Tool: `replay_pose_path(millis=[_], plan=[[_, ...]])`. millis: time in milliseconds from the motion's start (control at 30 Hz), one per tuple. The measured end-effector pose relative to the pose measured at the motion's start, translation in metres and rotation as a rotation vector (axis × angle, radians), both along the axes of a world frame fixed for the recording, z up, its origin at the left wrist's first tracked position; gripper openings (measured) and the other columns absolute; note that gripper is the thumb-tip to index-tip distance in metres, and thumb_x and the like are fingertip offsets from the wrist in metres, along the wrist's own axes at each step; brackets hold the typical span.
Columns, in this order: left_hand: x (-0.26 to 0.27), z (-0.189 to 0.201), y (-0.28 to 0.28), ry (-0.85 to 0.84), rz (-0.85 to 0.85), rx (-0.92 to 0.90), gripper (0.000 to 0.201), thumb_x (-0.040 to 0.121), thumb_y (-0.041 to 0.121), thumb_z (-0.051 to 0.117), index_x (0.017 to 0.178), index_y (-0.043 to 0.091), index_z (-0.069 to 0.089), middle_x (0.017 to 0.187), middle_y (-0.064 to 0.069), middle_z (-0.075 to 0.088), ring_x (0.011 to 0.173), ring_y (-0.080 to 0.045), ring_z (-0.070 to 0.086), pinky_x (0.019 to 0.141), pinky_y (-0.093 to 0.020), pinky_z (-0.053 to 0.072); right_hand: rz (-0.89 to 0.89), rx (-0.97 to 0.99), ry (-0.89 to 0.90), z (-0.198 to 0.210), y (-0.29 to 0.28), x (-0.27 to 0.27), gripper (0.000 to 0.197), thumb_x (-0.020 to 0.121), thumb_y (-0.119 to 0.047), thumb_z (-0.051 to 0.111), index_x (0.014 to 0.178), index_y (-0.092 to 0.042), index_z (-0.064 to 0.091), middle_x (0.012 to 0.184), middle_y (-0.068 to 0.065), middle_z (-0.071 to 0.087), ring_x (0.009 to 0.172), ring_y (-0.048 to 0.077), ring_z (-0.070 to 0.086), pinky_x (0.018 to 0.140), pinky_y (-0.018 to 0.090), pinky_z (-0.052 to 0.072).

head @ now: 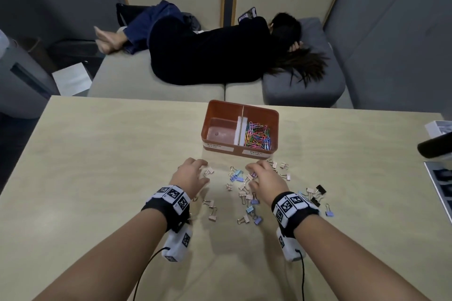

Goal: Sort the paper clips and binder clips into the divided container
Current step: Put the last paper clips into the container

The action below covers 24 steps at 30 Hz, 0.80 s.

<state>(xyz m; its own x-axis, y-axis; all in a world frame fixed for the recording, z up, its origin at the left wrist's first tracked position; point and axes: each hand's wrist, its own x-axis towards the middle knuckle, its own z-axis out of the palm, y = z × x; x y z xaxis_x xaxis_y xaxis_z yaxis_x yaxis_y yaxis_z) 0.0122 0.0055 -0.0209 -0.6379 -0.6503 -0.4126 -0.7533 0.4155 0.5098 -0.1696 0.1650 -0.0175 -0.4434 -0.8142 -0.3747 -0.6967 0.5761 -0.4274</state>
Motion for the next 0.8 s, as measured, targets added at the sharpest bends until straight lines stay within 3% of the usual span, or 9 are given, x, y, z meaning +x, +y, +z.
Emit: replay_pose_path(millis=[233,333,433,567,667,800], plan=[[-0.02,-0.016,-0.006,0.016,0.0,0.006,0.027,0.08,0.022,0.068,0.106,0.016,0.062,0.097,0.001,0.048,0.092,-0.021,0.054,0.085,-0.029,0.047,-0.013,0.029,-0.045,-0.014,-0.013,-0.009,0.022,0.086,-0.021,0.064,0.107,-0.024,0.06,0.109,0.0,0.048,0.093,0.019,0.058,0.087,0.035,0.052],[-0.026,-0.017,-0.009,0.003,-0.01,0.004,0.023,0.08,0.022,0.068,0.101,0.014,0.062,0.094,0.0,0.05,0.09,-0.021,0.053,0.08,-0.028,0.045,-0.035,0.023,-0.076,-0.016,-0.016,-0.012,0.014,0.086,-0.021,0.065,0.1,-0.02,0.061,0.105,0.001,0.05,0.09,0.018,0.057,0.088,0.033,0.05],[-0.028,-0.014,-0.011,0.001,-0.042,0.027,0.022,0.077,0.022,0.07,0.095,0.012,0.061,0.091,0.0,0.05,0.083,-0.019,0.049,0.074,-0.028,0.041,-0.042,0.024,-0.082,-0.016,-0.017,-0.014,0.014,0.085,-0.018,0.065,0.098,-0.018,0.061,0.102,0.002,0.054,0.089,0.018,0.056,0.088,0.033,0.049],[-0.026,-0.003,-0.008,0.035,-0.072,0.163,0.019,0.075,0.018,0.074,0.083,0.018,0.056,0.08,0.001,0.061,0.076,-0.018,0.057,0.065,-0.024,0.043,-0.021,0.044,-0.08,-0.012,-0.014,-0.015,0.018,0.087,-0.017,0.063,0.104,-0.016,0.06,0.104,0.005,0.056,0.095,0.022,0.057,0.09,0.034,0.048],[-0.028,0.003,0.006,0.041,-0.134,0.285,0.02,0.076,0.018,0.076,0.092,0.02,0.062,0.079,0.004,0.063,0.076,-0.014,0.06,0.069,-0.021,0.05,-0.024,0.065,-0.084,-0.009,-0.011,-0.016,0.022,0.087,-0.017,0.063,0.108,-0.014,0.061,0.106,0.007,0.058,0.097,0.022,0.058,0.088,0.032,0.047],[-0.037,0.0,0.027,0.023,-0.202,0.21,0.024,0.078,0.02,0.074,0.102,0.019,0.069,0.096,0.002,0.064,0.085,-0.012,0.058,0.077,-0.02,0.045,-0.029,0.128,-0.059,-0.006,-0.009,-0.014,0.009,0.085,-0.018,0.063,0.094,-0.014,0.065,0.101,0.008,0.061,0.088,0.021,0.059,0.08,0.031,0.049]])
